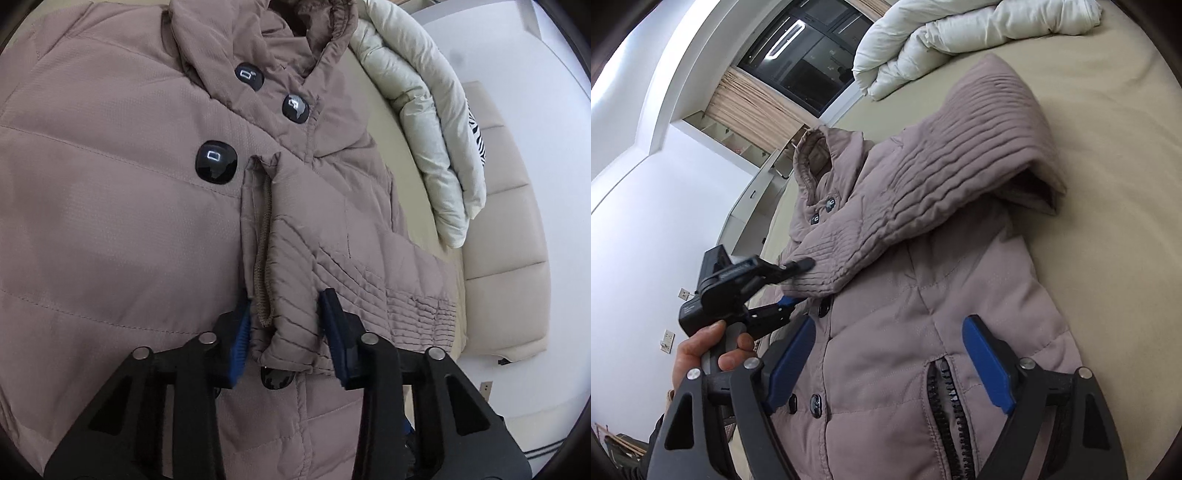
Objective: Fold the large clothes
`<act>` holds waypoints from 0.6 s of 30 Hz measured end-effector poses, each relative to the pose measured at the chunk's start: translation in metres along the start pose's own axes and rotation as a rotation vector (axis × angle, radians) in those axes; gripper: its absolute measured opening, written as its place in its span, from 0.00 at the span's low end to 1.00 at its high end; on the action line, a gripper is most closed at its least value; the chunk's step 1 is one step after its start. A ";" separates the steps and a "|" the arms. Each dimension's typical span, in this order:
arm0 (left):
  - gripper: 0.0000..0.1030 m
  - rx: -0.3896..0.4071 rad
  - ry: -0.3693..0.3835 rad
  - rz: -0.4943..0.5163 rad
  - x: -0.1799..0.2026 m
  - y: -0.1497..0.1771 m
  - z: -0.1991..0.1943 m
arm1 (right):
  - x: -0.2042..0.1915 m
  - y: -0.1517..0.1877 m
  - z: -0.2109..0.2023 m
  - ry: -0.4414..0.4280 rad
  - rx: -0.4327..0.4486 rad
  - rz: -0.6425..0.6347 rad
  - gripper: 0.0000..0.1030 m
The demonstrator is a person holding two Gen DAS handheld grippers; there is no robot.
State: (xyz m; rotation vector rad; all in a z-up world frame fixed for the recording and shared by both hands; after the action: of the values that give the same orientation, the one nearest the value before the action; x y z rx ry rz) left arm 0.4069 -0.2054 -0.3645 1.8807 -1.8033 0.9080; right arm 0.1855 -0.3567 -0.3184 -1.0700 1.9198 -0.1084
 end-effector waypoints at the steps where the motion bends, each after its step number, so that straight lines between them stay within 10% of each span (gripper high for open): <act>1: 0.27 0.003 -0.005 0.006 0.001 0.000 0.003 | 0.000 -0.001 0.000 -0.005 0.002 0.003 0.82; 18: 0.17 0.339 0.020 -0.152 -0.070 -0.068 -0.130 | -0.011 -0.079 0.036 -0.446 -0.010 0.558 0.88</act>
State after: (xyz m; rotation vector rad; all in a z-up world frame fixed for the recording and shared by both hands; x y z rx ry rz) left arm 0.4512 -0.0597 -0.3078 2.1664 -1.5434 1.2316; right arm 0.2646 -0.3861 -0.2955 -0.4754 1.7314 0.4190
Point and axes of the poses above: each gripper's, at about its wrist camera, not at the fingertips, and z roughly the way its jaws point, x to its right, y to its underside, the point moved 9 cm from there along z, roughly the way its jaws point, and after that the axes turned 2 degrees about y, right-handed, at the moved point
